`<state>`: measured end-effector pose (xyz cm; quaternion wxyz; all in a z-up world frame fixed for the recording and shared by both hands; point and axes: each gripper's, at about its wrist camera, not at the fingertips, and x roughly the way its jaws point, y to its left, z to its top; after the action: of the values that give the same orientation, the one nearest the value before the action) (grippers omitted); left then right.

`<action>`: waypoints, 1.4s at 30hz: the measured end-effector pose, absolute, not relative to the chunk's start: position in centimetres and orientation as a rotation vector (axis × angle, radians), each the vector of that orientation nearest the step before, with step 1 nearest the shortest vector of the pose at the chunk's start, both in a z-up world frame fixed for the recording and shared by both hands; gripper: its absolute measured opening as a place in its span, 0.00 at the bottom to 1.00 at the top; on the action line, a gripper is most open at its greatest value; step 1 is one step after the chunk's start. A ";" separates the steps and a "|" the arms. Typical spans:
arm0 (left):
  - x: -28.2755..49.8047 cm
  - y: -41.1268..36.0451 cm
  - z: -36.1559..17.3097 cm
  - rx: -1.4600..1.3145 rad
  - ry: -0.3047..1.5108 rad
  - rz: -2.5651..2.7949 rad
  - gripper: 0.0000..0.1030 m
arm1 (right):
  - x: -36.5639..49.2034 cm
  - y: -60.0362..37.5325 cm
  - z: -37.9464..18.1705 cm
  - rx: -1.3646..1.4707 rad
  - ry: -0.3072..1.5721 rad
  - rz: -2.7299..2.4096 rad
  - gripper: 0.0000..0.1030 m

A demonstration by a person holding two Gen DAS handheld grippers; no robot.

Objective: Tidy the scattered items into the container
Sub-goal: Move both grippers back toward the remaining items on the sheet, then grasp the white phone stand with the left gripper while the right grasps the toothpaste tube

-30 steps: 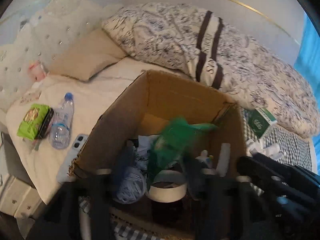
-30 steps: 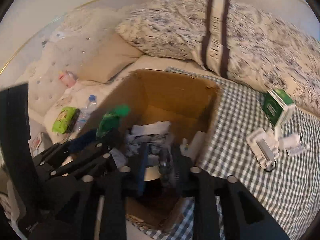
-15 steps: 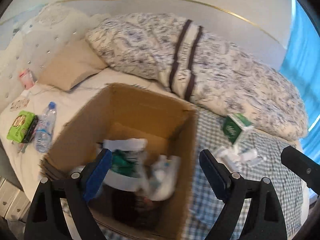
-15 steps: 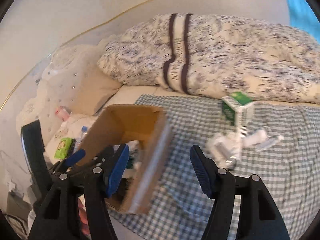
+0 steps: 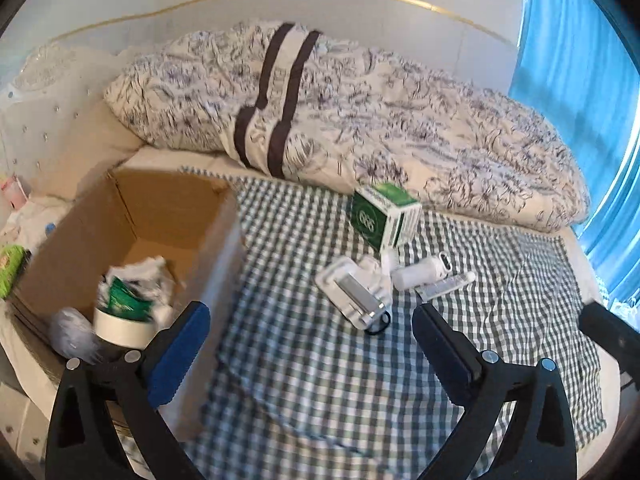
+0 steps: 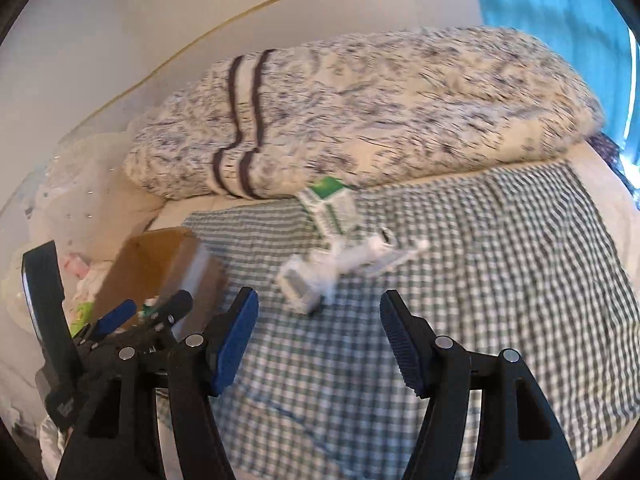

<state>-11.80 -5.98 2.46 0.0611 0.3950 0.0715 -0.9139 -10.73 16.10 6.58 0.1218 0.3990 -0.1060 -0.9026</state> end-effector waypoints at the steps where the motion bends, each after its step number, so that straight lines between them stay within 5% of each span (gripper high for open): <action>1: -12.4 -5.6 1.7 1.210 0.221 -2.754 1.00 | -10.9 16.8 6.0 1.173 -0.316 -2.636 0.61; 13: -21.0 -1.6 -8.4 1.369 0.163 -2.647 1.00 | -17.4 21.3 -4.3 1.385 -0.396 -2.590 0.61; 28: -27.4 -2.5 -14.7 1.512 0.341 -2.599 1.00 | -23.6 21.0 -9.9 1.501 -0.387 -2.573 0.61; 35: -25.5 -2.0 -12.5 1.537 0.159 -2.736 0.56 | -26.4 18.7 -10.2 1.508 -0.330 -2.575 0.61; 38: -24.4 -2.4 -11.4 1.517 0.134 -2.734 0.48 | -27.8 17.9 -10.6 1.519 -0.354 -2.566 0.61; 39: -24.2 -2.8 -11.3 1.521 0.152 -2.736 0.47 | -28.2 17.8 -10.9 1.522 -0.385 -2.557 0.56; 41: -23.6 -3.6 -11.2 1.534 0.180 -2.740 0.47 | -29.1 17.6 -11.7 1.544 -0.444 -2.515 0.25; 42: -23.3 -3.9 -11.1 1.535 0.181 -2.741 0.47 | -29.6 17.5 -12.3 1.564 -0.472 -2.493 0.22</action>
<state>-23.29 -3.90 -11.08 -0.0025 0.4879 0.0577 -0.8710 -29.59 17.52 -12.25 0.0801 0.5231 -0.1578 -0.8337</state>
